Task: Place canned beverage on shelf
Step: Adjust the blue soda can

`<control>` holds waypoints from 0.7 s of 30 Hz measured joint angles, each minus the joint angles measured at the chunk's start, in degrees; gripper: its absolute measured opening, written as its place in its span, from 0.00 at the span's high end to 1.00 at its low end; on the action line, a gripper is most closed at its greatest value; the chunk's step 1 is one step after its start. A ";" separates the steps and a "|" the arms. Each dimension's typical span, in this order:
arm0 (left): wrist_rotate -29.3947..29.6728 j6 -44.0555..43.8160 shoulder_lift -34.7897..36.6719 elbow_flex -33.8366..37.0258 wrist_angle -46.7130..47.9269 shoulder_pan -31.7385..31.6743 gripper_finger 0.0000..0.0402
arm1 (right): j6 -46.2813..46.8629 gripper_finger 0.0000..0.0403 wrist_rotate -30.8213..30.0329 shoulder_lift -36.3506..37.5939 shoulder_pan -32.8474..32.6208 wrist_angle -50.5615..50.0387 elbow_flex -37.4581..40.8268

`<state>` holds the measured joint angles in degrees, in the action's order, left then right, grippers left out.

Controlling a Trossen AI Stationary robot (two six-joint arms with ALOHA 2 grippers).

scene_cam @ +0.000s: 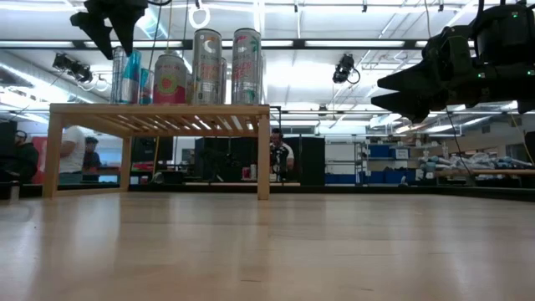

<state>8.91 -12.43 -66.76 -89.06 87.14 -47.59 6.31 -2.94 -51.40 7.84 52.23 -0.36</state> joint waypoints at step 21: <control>6.59 -0.45 -0.03 0.04 2.81 -0.12 0.22 | 0.00 0.21 0.00 0.00 0.00 0.00 0.00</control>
<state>15.50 -12.88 -66.79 -89.01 89.95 -47.71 6.31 -2.94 -51.40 7.84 52.23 -0.36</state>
